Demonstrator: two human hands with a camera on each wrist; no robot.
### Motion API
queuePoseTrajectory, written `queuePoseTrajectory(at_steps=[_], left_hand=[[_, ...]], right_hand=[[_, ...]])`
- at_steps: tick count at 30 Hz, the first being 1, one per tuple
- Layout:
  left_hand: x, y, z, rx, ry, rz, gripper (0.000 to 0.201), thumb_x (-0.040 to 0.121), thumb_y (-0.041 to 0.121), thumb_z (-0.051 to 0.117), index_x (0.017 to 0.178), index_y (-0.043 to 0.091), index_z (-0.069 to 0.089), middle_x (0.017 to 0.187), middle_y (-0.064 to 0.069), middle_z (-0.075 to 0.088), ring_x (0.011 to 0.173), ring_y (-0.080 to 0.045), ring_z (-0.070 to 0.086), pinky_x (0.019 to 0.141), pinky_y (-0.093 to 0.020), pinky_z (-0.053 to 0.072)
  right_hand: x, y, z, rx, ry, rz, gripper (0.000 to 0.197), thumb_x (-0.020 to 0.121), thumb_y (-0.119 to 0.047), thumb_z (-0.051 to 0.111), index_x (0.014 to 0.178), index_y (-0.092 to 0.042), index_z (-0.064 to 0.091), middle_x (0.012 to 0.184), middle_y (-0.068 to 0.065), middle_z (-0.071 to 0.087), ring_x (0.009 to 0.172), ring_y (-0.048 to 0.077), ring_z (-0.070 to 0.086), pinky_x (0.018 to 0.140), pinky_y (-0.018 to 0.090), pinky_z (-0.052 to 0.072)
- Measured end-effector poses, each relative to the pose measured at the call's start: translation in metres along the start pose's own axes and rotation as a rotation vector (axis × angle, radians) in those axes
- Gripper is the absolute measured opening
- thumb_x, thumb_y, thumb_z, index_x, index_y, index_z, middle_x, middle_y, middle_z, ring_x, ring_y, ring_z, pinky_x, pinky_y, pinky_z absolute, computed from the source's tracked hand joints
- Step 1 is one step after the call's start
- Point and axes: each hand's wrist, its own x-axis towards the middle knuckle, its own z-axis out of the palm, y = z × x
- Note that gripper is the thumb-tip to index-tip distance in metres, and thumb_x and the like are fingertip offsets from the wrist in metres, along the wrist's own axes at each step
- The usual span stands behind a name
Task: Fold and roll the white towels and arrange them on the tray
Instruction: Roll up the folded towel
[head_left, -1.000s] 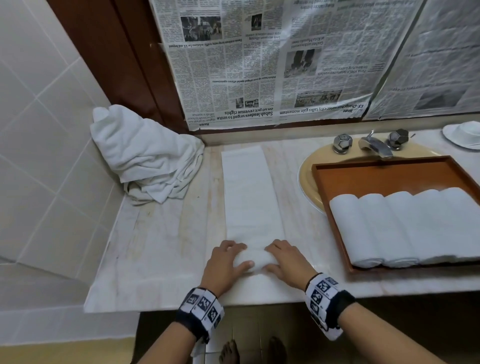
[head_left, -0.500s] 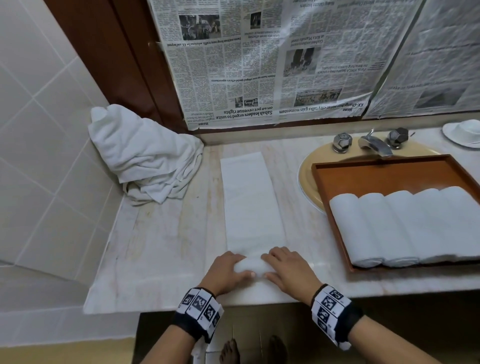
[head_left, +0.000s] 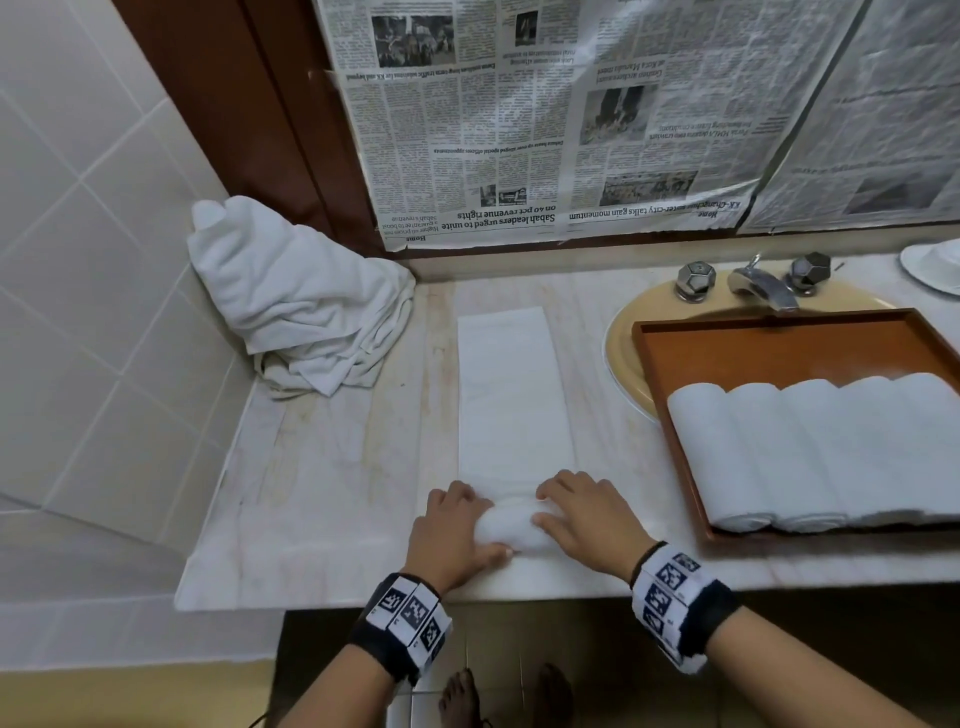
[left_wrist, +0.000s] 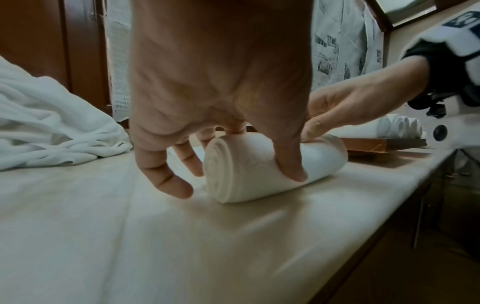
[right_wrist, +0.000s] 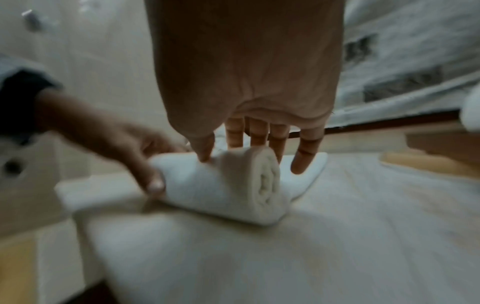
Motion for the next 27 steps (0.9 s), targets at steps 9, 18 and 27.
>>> queuePoseTrajectory(at_steps=[9,18,27], left_hand=[[-0.003,-0.003,0.009,-0.233,0.084,-0.013,0.069,0.079,0.071,0.059,0.137,0.036,0.047,0.13,0.007,0.052,0.119,-0.017,0.047,0.097,-0.036,0.043],[0.008,0.0,0.002,-0.417,0.109,-0.148,0.053,0.082,0.068,0.065,0.116,0.027,0.065,0.107,0.003,0.057,0.102,-0.013,0.055,0.083,-0.023,0.037],[-0.001,-0.003,0.01,-0.033,0.082,0.033,0.08,0.08,0.08,0.052,0.146,0.038,0.039,0.149,0.014,0.038,0.137,-0.015,0.03,0.101,-0.041,0.041]], right_hand=[[0.01,0.004,0.006,0.498,-0.151,0.127,0.05,0.094,-0.058,0.051,0.115,-0.016,0.067,0.115,0.002,0.067,0.106,0.018,0.059,0.096,0.032,0.042],[-0.004,-0.009,0.03,-0.07,0.19,-0.098,0.056,0.076,-0.057,0.06,0.121,-0.024,0.056,0.112,-0.003,0.061,0.097,0.02,0.06,0.075,0.036,0.05],[0.02,0.0,0.003,0.372,-0.201,0.061,0.041,0.09,-0.049,0.062,0.118,-0.019,0.063,0.116,0.0,0.06,0.109,0.02,0.053,0.094,0.035,0.04]])
